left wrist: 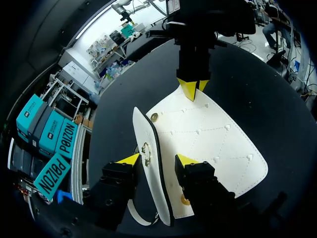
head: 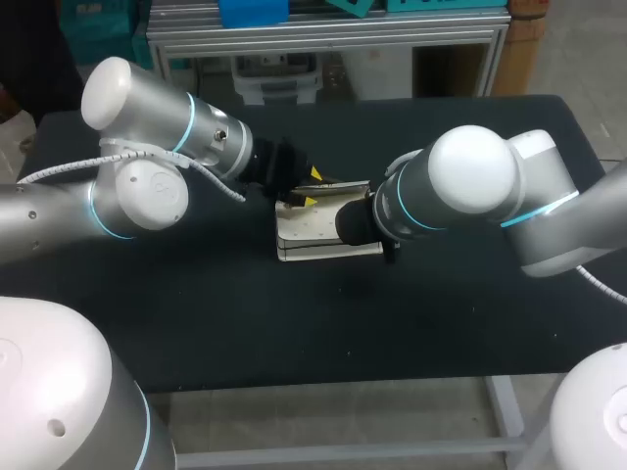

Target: Pick up the bag, open it, inspect its contents, close it, and place it on the opposite side

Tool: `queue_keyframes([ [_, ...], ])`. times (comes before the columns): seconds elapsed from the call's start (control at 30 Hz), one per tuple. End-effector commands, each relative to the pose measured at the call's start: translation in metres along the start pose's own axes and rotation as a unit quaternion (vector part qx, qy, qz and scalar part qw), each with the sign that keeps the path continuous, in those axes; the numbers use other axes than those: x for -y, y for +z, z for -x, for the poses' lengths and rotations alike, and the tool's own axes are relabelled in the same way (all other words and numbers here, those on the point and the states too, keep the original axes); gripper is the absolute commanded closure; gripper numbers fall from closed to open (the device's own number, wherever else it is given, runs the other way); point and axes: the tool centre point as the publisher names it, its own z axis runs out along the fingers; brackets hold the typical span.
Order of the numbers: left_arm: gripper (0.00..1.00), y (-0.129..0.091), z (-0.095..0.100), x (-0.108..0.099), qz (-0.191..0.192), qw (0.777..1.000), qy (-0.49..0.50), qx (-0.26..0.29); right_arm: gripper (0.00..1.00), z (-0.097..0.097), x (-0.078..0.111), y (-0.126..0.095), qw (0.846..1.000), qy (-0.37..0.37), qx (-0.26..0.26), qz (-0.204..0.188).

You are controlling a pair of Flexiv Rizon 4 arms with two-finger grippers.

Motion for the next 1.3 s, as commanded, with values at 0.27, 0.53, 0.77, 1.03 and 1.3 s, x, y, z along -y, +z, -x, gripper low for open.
queue_keyframes([
  [0.27, 0.53, 0.023, 0.022, -0.021, 0.008, 0.999, -0.038, -0.025, 1.00, -0.003, 0.001, 0.003, 1.000, 0.000, 0.003, 0.002],
  [0.53, 0.59, 0.026, 0.028, -0.030, 0.001, 0.997, -0.061, -0.042, 1.00, -0.003, 0.001, 0.003, 1.000, 0.000, 0.003, 0.002],
  [0.77, 0.85, 0.030, 0.029, -0.032, -0.002, 0.996, -0.068, -0.058, 1.00, -0.003, 0.001, 0.003, 1.000, 0.000, 0.003, 0.002],
  [1.03, 1.00, 0.027, 0.030, -0.034, -0.016, 0.994, -0.084, -0.069, 1.00, -0.003, 0.001, 0.003, 1.000, 0.000, 0.003, 0.002],
  [1.3, 1.00, 0.018, 0.029, -0.027, -0.020, 0.994, -0.086, -0.057, 0.75, 0.002, -0.003, -0.007, 1.000, -0.001, -0.002, 0.017],
])
